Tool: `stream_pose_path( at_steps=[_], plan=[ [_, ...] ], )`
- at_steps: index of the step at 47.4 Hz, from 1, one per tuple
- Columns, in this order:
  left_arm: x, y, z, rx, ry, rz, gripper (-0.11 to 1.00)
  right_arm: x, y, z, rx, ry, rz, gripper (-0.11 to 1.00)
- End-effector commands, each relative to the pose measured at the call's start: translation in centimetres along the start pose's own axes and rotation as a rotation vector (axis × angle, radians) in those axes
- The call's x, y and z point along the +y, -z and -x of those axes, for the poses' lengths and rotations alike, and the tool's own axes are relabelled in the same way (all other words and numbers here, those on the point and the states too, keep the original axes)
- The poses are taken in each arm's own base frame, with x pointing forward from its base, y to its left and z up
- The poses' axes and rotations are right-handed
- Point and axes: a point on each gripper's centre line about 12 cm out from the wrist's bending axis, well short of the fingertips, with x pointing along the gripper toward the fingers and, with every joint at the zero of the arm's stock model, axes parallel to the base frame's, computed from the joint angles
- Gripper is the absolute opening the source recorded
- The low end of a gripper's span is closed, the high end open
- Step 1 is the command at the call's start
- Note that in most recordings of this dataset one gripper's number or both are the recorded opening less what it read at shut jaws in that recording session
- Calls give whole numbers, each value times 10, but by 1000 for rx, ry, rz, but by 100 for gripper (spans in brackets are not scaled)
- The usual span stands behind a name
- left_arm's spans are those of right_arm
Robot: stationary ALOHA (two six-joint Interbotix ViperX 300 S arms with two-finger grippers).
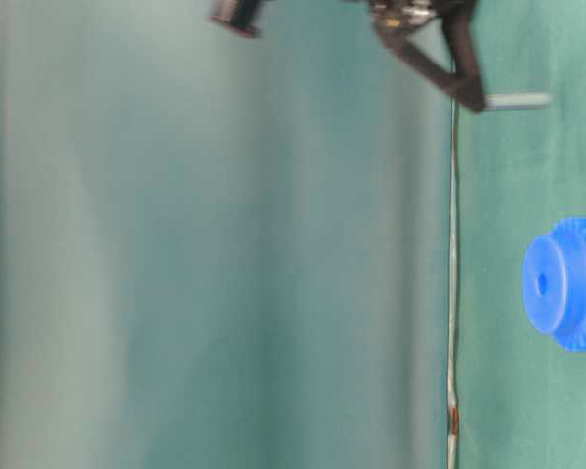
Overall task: Insert the shaft placed at a random location into the center hole of the medium gear at another random location.
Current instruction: 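Close the right gripper on the silver shaft and lift it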
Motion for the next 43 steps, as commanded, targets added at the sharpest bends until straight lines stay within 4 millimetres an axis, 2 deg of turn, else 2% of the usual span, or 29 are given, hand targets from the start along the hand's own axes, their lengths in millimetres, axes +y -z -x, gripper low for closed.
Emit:
stream_pose_path(
  at_steps=[1, 8, 24, 34, 43],
  plan=[
    [0, -10, -3, -23, 1, -3, 0, 1, -28, 12, -66, -3, 8, 13],
    [0, -9, -3, -21, 2, -2, 0, 2, -39, 24, -89, -8, 11, 13],
    [0, -10, -3, -23, 1, -3, 0, 3, -40, 21, -81, -10, 11, 13],
    [0, -10, -3, -23, 1, -3, 0, 14, -47, 9, -80, -38, 19, 13],
    [0, -8, -3, -15, 0, -5, 0, 34, -59, -9, -85, -83, 42, 13]
  ],
)
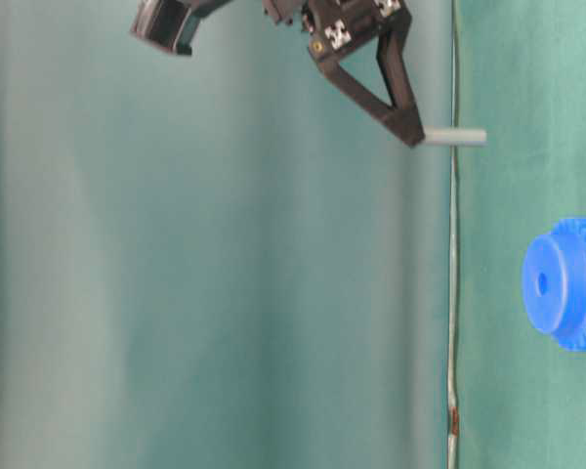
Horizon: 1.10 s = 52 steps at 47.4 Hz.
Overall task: Insert the shaft placed at a random location into the center hole of the medium gear at another random location.
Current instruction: 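Close the right gripper on the silver shaft and lift it, then carry the shaft with the right gripper over the blue gear's hole, then lower the shaft with the right gripper into the gear's center hole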
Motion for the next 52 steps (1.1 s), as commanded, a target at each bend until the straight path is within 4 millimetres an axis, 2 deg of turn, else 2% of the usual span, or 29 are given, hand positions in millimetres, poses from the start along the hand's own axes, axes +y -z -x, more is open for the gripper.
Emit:
stream_pose_path(
  at_steps=[1, 16, 26, 52],
  plan=[
    [0, -9, -3, -17, 0, -3, 0, 10, -21, -9, -45, -25, 15, 13],
    [0, -8, -3, -6, -1, -3, 0, 39, -45, -48, -70, -84, 43, 13],
    [0, -7, -3, 0, -1, -3, 0, 49, -49, -65, -60, -99, 51, 13],
    [0, -6, -3, 8, 0, -2, 0, 50, -45, -68, -49, -101, 53, 13]
  ],
)
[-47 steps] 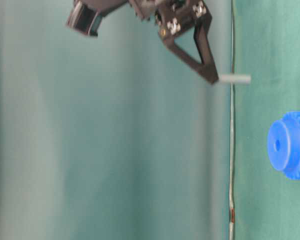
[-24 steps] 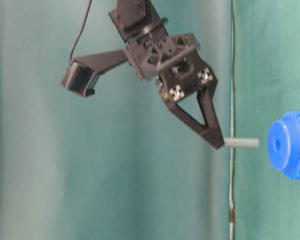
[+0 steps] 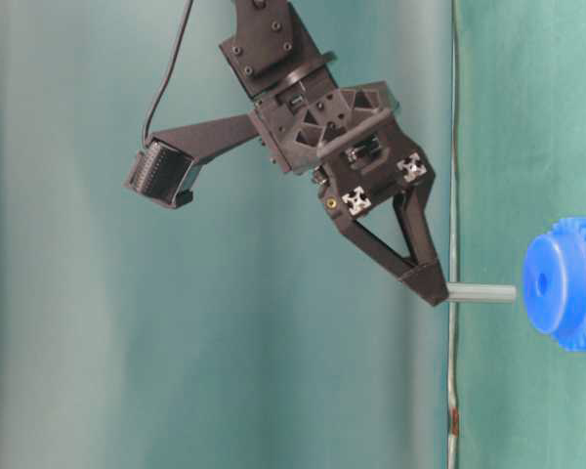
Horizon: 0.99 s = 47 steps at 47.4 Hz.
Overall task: Insert the shaft placed at a random location into the center hole of the medium gear at another random location.
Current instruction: 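Lower the shaft with the right gripper into the gear's center hole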
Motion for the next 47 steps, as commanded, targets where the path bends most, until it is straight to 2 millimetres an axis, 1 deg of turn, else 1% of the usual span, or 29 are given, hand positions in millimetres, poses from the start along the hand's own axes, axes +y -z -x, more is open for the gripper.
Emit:
stream_pose_path(
  at_steps=[1, 12, 27, 40, 47],
  plan=[
    [0, -9, -2, -23, -1, 0, 0, 2, -12, 3, -32, -4, 4, 13],
    [0, -10, -2, -25, -1, -3, 0, 2, -8, 1, -23, -3, 4, 13],
    [0, -9, -3, -21, -1, -1, 0, -1, 9, -11, 14, 2, 4, 13],
    [0, -9, -3, -21, -1, -1, 0, -1, 10, -11, 12, 4, 3, 13],
    [0, -10, -3, -23, -1, 0, 0, -2, 6, -9, 3, 6, 3, 13]
  ],
)
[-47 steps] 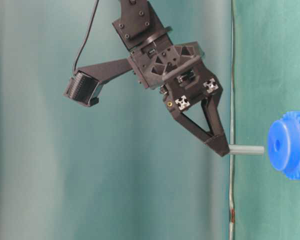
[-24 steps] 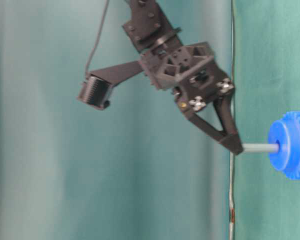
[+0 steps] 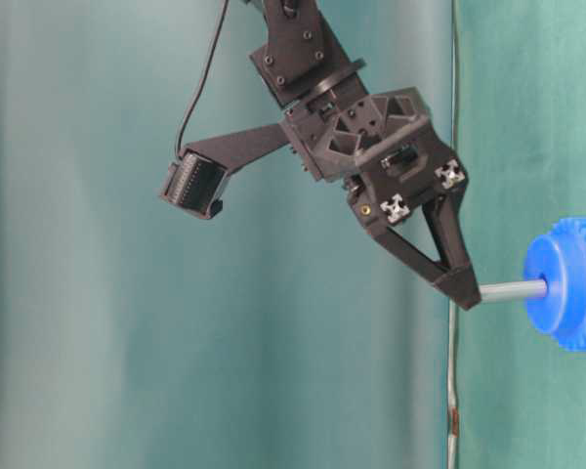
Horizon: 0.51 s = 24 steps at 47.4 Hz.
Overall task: Insert the shaft placed at a random location into the center hole of the medium gear at another random location.
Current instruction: 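Lower the shaft with the right gripper into the gear's center hole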
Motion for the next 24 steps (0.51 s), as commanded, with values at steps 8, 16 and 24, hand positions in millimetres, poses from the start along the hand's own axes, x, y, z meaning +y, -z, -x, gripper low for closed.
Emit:
stream_pose_path(
  at_steps=[8, 16, 24],
  plan=[
    [0, -10, -3, -25, -1, 2, 0, -2, -19, 11, -55, 4, 8, 13],
    [0, -10, -3, -25, -1, 2, 0, -3, -24, 19, -80, 6, 8, 13],
    [0, -10, -3, -23, 0, 2, 0, -4, -26, 21, -106, 7, 8, 13]
  ],
)
